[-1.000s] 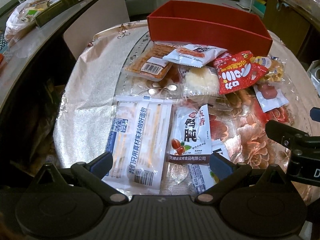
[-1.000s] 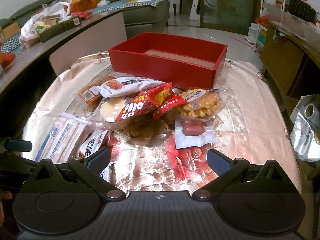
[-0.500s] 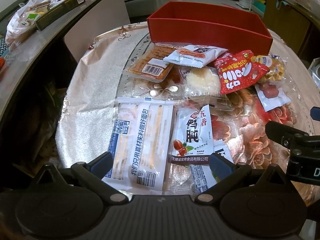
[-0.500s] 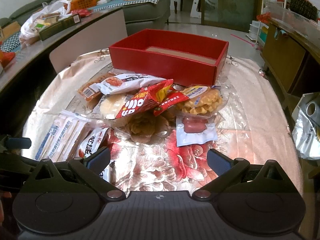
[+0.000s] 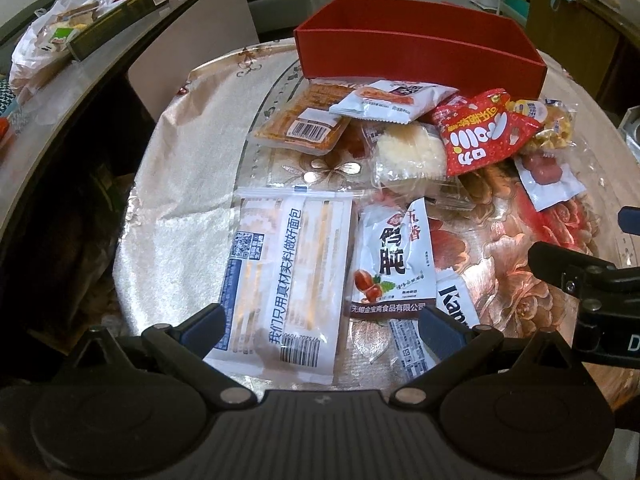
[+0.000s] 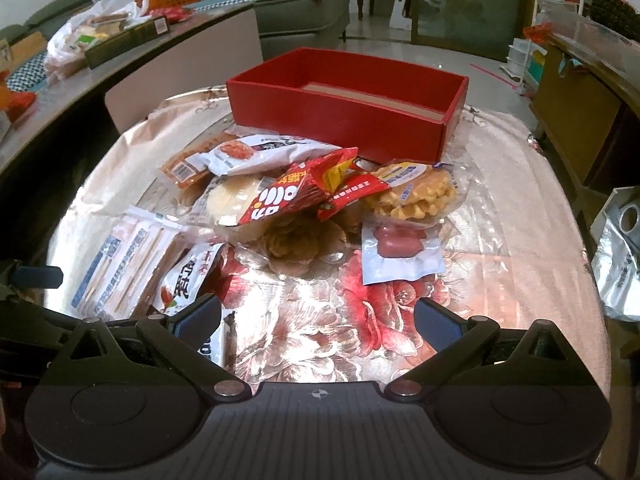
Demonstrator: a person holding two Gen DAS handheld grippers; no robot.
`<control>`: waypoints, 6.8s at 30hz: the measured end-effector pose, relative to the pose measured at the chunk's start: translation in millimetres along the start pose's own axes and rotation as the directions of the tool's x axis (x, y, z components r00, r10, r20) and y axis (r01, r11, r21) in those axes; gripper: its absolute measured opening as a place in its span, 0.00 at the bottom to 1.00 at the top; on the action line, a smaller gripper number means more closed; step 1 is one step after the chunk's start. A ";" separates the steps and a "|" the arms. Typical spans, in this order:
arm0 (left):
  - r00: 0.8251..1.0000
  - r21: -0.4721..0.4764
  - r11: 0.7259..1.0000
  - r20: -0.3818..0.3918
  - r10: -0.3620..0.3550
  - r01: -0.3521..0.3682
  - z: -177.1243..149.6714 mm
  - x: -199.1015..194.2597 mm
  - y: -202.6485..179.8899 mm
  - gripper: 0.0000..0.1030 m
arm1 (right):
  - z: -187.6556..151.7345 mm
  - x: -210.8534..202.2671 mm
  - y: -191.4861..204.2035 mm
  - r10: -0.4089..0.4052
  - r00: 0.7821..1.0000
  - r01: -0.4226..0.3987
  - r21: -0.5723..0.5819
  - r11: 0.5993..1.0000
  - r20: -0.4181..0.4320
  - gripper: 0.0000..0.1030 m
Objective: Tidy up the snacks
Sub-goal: 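Move both grippers toward the snack pile in front of the red box, then grasp the white bread bag with the left gripper while the right grasps the Kaprons pack, then carry both packs into the red box and open both grippers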
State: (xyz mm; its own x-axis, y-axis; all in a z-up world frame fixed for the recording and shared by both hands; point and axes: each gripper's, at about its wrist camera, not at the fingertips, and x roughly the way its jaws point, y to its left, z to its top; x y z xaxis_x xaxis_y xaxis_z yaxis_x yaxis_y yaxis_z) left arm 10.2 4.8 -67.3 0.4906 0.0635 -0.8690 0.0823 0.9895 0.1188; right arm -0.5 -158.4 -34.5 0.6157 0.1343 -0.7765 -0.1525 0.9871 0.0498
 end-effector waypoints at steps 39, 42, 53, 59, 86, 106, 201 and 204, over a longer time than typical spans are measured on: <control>0.989 -0.139 0.988 -0.117 -0.086 0.069 27.2 79.0 42.6 0.97 | -5.1 5.2 -0.8 0.102 0.991 -0.104 -0.022 0.994 -0.085 1.00; 0.989 -0.136 0.989 -0.122 -0.083 0.066 24.9 77.2 43.0 0.91 | -6.5 9.4 1.0 0.105 0.989 -0.109 -0.029 0.994 -0.101 1.00; 0.976 -0.212 0.960 -0.078 -0.204 0.183 27.3 51.0 65.7 0.67 | -18.9 27.6 31.0 0.136 0.977 -0.154 -0.102 0.983 -0.166 1.00; 0.966 -0.226 0.943 -0.029 -0.258 0.245 31.6 41.8 66.7 0.66 | -19.2 40.6 65.9 0.145 0.975 -0.175 -0.184 0.967 -0.166 1.00; 0.980 -0.141 0.980 -0.126 -0.156 0.137 11.1 58.7 43.7 0.74 | -19.4 44.2 46.3 0.099 0.978 -0.139 -0.220 0.965 -0.185 0.67; 0.990 -0.124 0.987 -0.083 -0.113 0.102 -11.1 17.0 28.7 0.65 | -18.4 15.6 31.3 0.097 0.986 -0.122 -0.195 0.973 -0.135 0.66; 0.993 -0.003 0.993 0.027 -0.115 0.115 203.0 89.2 -29.6 0.71 | 174.4 138.6 -73.3 0.047 0.985 -0.057 -0.061 0.997 -0.166 0.76; 0.989 -0.012 0.990 0.058 -0.138 0.139 201.0 72.1 -24.7 0.71 | 177.5 124.4 -75.2 0.050 0.991 -0.057 -0.056 0.997 -0.122 0.80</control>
State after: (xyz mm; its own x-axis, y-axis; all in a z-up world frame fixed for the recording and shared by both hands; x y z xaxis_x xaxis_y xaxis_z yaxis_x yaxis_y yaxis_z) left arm 217.9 -41.2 -36.4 0.5236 -0.0816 -0.8480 0.1393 0.9902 -0.0092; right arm 224.8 -200.3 -23.4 0.5088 0.1714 -0.8437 -0.2301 0.9714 0.0586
